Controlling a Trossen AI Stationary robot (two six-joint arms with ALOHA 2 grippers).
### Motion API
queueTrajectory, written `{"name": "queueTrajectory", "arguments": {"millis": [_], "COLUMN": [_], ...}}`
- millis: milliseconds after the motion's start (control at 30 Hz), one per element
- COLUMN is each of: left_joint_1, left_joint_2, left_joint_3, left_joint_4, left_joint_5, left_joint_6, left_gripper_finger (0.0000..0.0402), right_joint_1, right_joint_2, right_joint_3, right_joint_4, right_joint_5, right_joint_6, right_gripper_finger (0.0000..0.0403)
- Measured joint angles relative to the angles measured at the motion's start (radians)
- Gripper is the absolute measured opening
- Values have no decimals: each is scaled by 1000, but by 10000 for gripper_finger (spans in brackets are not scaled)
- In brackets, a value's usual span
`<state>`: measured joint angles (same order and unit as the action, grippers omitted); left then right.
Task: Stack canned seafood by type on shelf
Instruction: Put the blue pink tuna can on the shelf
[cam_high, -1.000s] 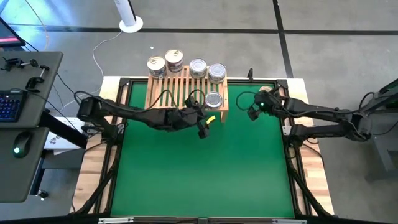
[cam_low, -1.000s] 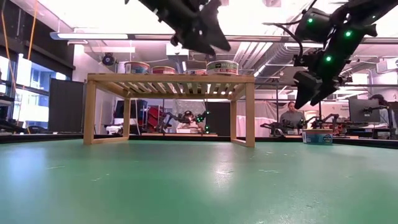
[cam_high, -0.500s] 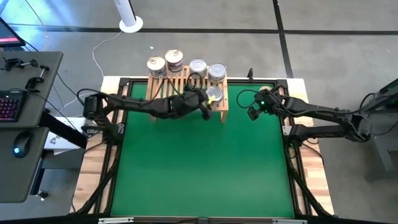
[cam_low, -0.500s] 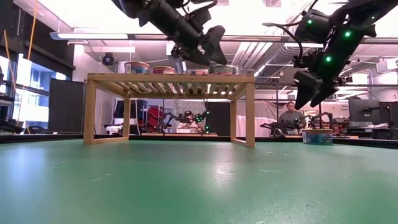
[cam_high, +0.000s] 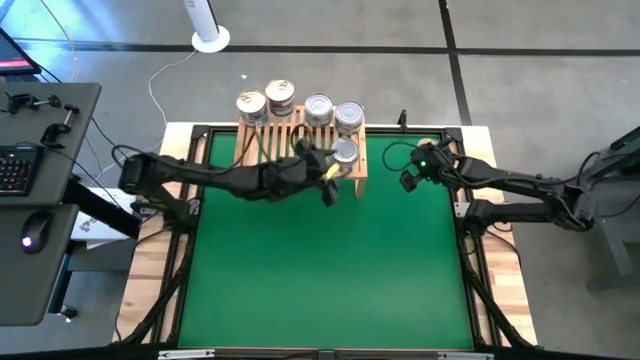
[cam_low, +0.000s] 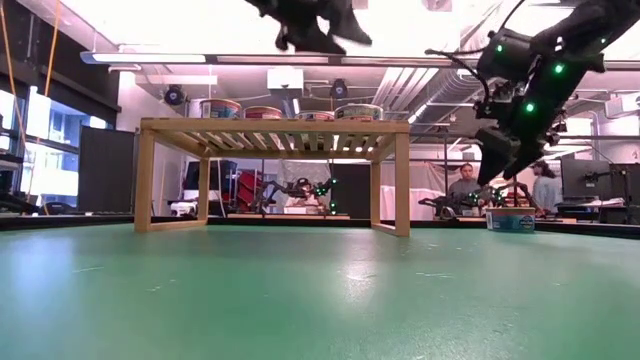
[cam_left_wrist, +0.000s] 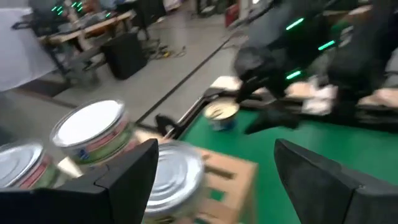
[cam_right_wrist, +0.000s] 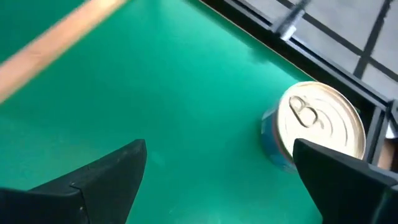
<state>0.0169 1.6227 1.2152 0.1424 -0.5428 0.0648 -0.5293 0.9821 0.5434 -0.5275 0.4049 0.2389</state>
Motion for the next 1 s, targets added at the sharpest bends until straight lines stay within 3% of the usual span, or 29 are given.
{"name": "queueTrajectory", "arguments": {"millis": [167,300,567,667,733,833,1000], "left_joint_1": [-98,-177,-303,-348,-376,-412,-461], "left_joint_2": [-45,-47,-47,-47,-47,-47,-47], "left_joint_3": [1,1,1,1,1,1,0], "left_joint_4": [-22,-44,-201,-265,-305,-356,-410], "left_joint_5": [-21,-73,-176,-249,-291,-352,-425], "left_joint_6": [20,37,-64,-121,-162,-219,-292], "left_gripper_finger": [305,305,305,305,305,305,305], "right_joint_1": [-110,-185,-313,-305,-297,-288,-287], "right_joint_2": [10,48,239,299,327,358,387], "right_joint_3": [-29,-29,-29,-24,-21,-21,-18], "right_joint_4": [58,123,269,289,309,323,323], "right_joint_5": [-6,6,54,121,146,198,198], "right_joint_6": [-37,-76,-110,-113,-117,-112,-117], "right_gripper_finger": [379,321,113,27,12,19,3]}}
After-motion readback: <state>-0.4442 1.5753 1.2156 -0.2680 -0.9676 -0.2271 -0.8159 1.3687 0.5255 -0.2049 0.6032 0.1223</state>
